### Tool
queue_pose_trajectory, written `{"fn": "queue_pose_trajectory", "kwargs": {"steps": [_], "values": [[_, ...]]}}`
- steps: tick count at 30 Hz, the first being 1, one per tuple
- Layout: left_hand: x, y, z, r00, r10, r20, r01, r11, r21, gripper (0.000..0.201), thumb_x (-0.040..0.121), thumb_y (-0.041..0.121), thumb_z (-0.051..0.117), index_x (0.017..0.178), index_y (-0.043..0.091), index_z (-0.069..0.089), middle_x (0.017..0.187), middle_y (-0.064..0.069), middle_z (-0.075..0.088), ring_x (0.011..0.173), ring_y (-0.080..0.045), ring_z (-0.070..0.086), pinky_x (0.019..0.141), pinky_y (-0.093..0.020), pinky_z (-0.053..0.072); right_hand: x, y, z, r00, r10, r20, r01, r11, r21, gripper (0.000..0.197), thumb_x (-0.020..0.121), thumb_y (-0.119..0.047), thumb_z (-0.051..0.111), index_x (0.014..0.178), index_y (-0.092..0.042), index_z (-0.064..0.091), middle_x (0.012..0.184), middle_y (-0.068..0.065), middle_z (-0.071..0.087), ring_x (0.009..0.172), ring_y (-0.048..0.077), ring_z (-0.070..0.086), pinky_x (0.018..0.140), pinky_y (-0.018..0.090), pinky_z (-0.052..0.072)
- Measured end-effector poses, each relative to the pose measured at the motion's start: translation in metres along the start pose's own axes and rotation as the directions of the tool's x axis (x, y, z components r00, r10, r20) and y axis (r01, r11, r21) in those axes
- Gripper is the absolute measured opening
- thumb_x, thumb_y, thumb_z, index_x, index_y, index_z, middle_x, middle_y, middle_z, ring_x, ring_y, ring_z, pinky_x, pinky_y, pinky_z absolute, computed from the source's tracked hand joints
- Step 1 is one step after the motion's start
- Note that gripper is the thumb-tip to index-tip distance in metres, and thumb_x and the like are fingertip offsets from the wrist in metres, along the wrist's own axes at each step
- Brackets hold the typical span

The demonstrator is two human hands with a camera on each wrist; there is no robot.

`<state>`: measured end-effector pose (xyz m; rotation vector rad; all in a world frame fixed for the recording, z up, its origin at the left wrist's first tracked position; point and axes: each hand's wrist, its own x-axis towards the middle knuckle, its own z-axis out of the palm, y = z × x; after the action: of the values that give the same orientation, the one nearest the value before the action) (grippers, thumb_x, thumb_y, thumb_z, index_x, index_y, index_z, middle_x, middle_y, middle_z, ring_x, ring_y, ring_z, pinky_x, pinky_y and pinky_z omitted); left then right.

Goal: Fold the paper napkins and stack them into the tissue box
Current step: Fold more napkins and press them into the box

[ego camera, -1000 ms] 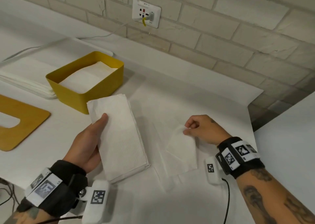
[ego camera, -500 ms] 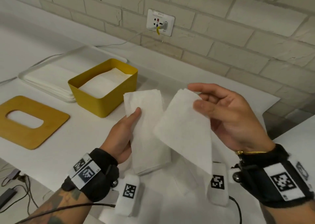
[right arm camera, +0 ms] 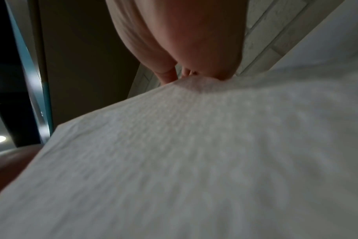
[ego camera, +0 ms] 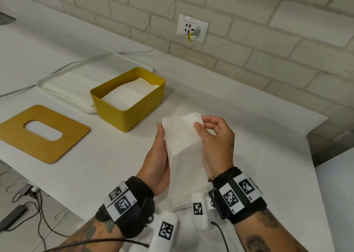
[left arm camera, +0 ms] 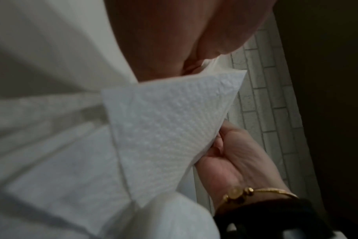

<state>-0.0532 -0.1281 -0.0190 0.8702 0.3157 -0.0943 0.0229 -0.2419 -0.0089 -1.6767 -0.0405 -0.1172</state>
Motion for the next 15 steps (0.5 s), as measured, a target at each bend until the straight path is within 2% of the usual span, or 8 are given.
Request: {"fn": "queue_pose_trajectory", "kwargs": {"steps": [4, 7, 10, 12, 15], "values": [[-0.002, -0.001, -0.001, 1.0, -0.01, 0.007, 0.01, 1.0, 0.011, 0.055, 0.105, 0.056, 0.034, 0.137, 0.019, 0.059, 0.129, -0.008, 0.071, 0.12, -0.024, 0.068, 0.1, -0.04, 0.051, -0.002, 0.006, 0.001, 1.0, 0.014, -0.002, -0.014, 0.999, -0.045, 0.018, 0.085, -0.022, 0.08, 0.095, -0.032, 0.07, 0.092, -0.014, 0.071, 0.099, 0.011, 0.069, 0.098, 0.046, 0.054], [-0.002, -0.003, -0.004, 1.0, -0.027, 0.008, 0.026, 0.999, 0.029, 0.043, 0.108, 0.04, 0.041, 0.136, 0.013, 0.06, 0.125, -0.01, 0.073, 0.116, -0.025, 0.07, 0.096, -0.039, 0.053, -0.005, 0.006, -0.004, 0.998, 0.052, 0.021, -0.051, 0.997, -0.055, 0.026, 0.083, -0.029, 0.083, 0.104, -0.031, 0.068, 0.1, -0.011, 0.07, 0.1, 0.009, 0.068, 0.093, 0.037, 0.054], [0.0, -0.002, -0.008, 0.999, -0.034, -0.018, 0.035, 0.999, 0.021, 0.043, 0.108, 0.039, 0.042, 0.136, 0.01, 0.059, 0.123, -0.012, 0.073, 0.114, -0.028, 0.071, 0.091, -0.04, 0.058, -0.015, 0.001, -0.014, 0.978, 0.155, 0.142, -0.142, 0.985, -0.095, 0.058, 0.074, -0.037, 0.089, 0.122, -0.037, 0.056, 0.11, -0.008, 0.065, 0.1, 0.007, 0.067, 0.086, 0.031, 0.056], [0.002, -0.001, -0.012, 0.999, -0.038, -0.031, 0.038, 0.999, 0.019, 0.047, 0.107, 0.041, 0.042, 0.139, 0.011, 0.056, 0.126, -0.014, 0.072, 0.115, -0.03, 0.07, 0.09, -0.041, 0.061, -0.023, 0.0, -0.022, 0.947, 0.206, 0.246, -0.167, 0.971, -0.171, 0.078, 0.071, -0.032, 0.091, 0.133, -0.041, 0.044, 0.111, -0.008, 0.062, 0.097, 0.007, 0.067, 0.083, 0.029, 0.058], [0.004, 0.001, -0.019, 0.997, -0.014, -0.071, 0.014, 1.0, 0.009, 0.047, 0.107, 0.041, 0.043, 0.142, 0.012, 0.054, 0.125, -0.013, 0.072, 0.113, -0.031, 0.071, 0.084, -0.043, 0.063, -0.031, 0.006, -0.034, 0.903, 0.258, 0.344, -0.144, 0.935, -0.323, 0.096, 0.073, -0.026, 0.091, 0.143, -0.046, 0.028, 0.11, -0.006, 0.06, 0.097, 0.008, 0.064, 0.081, 0.025, 0.055]]}}
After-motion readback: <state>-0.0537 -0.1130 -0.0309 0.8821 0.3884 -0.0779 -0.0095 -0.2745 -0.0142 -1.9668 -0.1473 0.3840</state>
